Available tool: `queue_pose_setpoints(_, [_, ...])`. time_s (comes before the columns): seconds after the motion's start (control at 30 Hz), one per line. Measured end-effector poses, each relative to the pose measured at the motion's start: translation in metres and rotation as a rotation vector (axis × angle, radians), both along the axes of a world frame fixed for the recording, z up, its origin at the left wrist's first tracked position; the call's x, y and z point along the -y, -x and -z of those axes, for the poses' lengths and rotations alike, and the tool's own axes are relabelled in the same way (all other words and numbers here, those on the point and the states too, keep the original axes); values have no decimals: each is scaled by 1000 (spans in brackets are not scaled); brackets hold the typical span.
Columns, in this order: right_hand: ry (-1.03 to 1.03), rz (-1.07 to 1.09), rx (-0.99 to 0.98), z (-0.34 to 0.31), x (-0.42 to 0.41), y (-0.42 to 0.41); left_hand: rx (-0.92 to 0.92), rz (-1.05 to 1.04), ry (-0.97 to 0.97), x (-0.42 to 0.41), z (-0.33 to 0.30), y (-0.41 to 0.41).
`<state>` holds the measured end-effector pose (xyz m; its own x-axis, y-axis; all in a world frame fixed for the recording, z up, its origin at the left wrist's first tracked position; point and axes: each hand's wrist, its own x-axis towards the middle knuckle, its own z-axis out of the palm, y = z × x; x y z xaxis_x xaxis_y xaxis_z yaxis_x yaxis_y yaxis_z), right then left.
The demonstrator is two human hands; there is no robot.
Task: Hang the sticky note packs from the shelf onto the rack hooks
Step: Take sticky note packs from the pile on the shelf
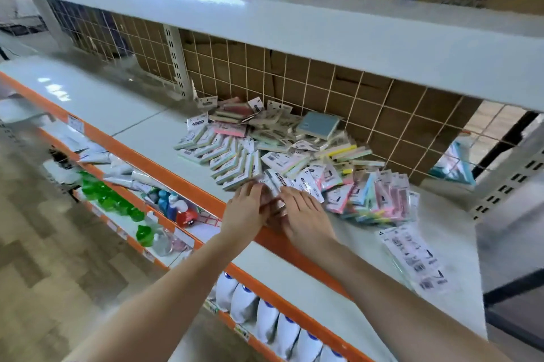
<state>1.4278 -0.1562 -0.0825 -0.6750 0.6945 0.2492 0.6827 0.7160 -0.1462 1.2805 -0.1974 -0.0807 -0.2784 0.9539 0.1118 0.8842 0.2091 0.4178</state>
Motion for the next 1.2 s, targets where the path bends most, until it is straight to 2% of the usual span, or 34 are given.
queue_pose_setpoints(0.13, [-93, 32, -81, 1, 6, 2, -225, 99, -40, -1, 6, 15])
queue_pose_setpoints(0.3, [-168, 1, -93, 3, 11, 0, -275, 234, -356, 4, 3, 28])
queue_pose_setpoints(0.37, [-215, -3, -69, 3, 13, 0, -229, 233, -379, 3, -1, 36])
queue_pose_setpoints(0.5, [-257, -19, 46, 0, 14, 2, 33, 41, -268, -6, -12, 53])
queue_pose_setpoints(0.57, [-284, -83, 119, -4, 11, 4, 221, -26, -283, -14, -14, 61])
queue_pose_setpoints(0.8, [-390, -194, 313, -17, 0, 22, 725, -63, -294, -18, -20, 71])
queue_pose_setpoints(1.03, [-339, -86, 386, -22, 8, 17, 962, -105, -383, -8, -23, 82])
queue_pose_setpoints(1.2, [-279, -64, 380, -30, 14, 2, 1063, -132, -361, -6, -19, 88])
